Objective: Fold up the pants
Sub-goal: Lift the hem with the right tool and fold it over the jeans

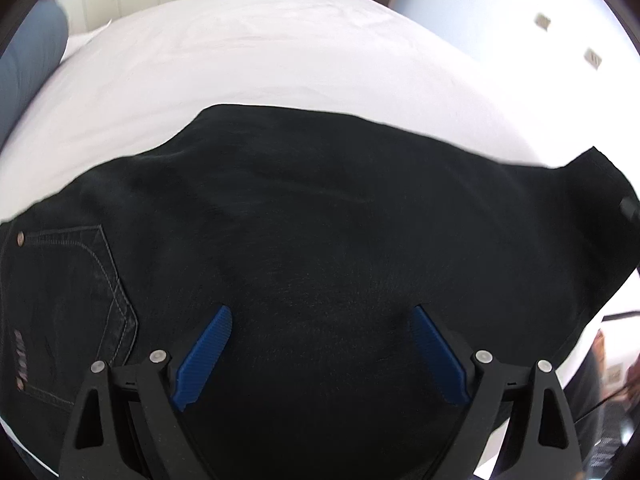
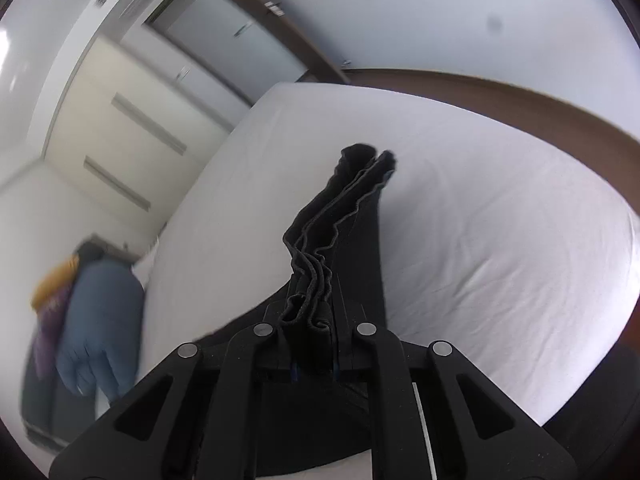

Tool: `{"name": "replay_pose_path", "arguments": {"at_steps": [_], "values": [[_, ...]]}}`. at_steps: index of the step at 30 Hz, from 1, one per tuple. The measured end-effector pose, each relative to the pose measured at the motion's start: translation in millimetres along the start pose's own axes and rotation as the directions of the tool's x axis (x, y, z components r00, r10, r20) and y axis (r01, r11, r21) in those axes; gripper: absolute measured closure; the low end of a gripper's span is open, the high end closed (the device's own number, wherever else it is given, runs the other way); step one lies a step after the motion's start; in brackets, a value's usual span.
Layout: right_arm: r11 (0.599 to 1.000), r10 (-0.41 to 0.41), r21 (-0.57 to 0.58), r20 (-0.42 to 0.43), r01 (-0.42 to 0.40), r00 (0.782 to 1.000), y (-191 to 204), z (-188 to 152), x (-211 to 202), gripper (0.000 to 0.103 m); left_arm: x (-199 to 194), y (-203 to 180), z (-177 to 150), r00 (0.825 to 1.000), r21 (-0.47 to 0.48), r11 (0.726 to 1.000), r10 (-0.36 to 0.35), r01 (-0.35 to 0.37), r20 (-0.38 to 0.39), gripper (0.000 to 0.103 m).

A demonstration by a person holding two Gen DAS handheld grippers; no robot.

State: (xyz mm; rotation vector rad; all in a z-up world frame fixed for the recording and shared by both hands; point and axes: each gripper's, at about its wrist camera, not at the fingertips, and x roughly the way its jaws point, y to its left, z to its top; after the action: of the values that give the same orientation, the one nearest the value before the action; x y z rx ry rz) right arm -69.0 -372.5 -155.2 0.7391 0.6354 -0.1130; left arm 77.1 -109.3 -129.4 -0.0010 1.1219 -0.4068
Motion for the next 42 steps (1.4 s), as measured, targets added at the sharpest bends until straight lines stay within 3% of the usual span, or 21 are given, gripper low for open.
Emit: {"name": "replay_pose_path", "arguments": {"at_steps": [2, 4, 7, 10, 15, 19, 25, 27, 29, 31, 36, 42], "values": [[0.969, -0.032, -0.247, -0.050, 0.019, 0.998, 55.6, -23.8, 16.9, 0.094, -5.7, 13.0, 0.5, 0.999, -0.067, 0.997, -0.046, 0.047, 0.007, 0.010], [0.901, -0.084, -0.432, -0.094, 0.036, 0.992, 94.0, -56.4, 38.8, 0.094, -9.4, 23.3, 1.2, 0.994, -0.118, 0.987, -0.107, 0.108, 0.013, 0.010], [0.800, -0.167, -0.598, -0.138, 0.053, 0.976, 120.6, -104.5, 73.7, 0.094, -11.0, 29.5, 4.5, 0.984, -0.155, 0.972, -0.176, 0.175, 0.009, 0.010], [0.770, -0.216, -0.636, -0.173, 0.059, 0.961, 120.8, -129.9, 96.3, 0.094, -11.3, 29.9, 10.8, 0.972, -0.180, 0.956, -0.234, 0.232, 0.009, 0.007], [0.770, -0.188, -0.635, -0.146, 0.054, 0.971, 119.1, -140.9, 70.0, 0.094, -1.3, 22.8, 26.9, 0.938, -0.240, 0.910, -0.348, 0.337, 0.000, 0.003], [0.755, -0.171, -0.653, -0.112, 0.058, 0.979, 127.9, -142.8, 59.7, 0.094, 7.9, 9.4, 43.9, 0.916, -0.246, 0.890, -0.401, 0.383, -0.026, 0.003], [0.709, -0.135, -0.703, -0.071, 0.047, 0.988, 152.4, -152.3, 42.7, 0.094, 24.1, 7.1, 54.0, 0.905, -0.267, 0.887, -0.414, 0.377, -0.094, 0.003], [0.697, -0.122, -0.716, -0.070, 0.036, 0.990, 160.2, -156.3, 38.9, 0.094, 23.0, 11.8, 53.0, 0.904, -0.262, 0.889, -0.413, 0.375, -0.108, 0.014], [0.681, -0.114, -0.732, -0.074, 0.024, 0.991, 167.5, -160.6, 36.9, 0.094, 26.2, 9.8, 46.0, 0.899, -0.257, 0.890, -0.418, 0.376, -0.131, 0.055], [0.667, -0.108, -0.745, -0.080, 0.012, 0.991, 174.4, -165.4, 35.9, 0.094, 27.8, 11.8, 39.4, 0.895, -0.249, 0.894, -0.417, 0.374, -0.155, 0.076], [0.646, -0.106, -0.763, -0.106, -0.013, 0.989, 187.5, -175.4, 34.6, 0.094, 16.2, 40.7, 39.3, 0.903, -0.219, 0.903, -0.405, 0.369, -0.146, 0.084], [0.612, -0.098, -0.789, -0.151, -0.060, 0.984, 212.6, -187.4, 48.8, 0.094, 9.1, 71.9, 39.9, 0.922, -0.137, 0.935, -0.347, 0.326, -0.173, 0.090]]}}
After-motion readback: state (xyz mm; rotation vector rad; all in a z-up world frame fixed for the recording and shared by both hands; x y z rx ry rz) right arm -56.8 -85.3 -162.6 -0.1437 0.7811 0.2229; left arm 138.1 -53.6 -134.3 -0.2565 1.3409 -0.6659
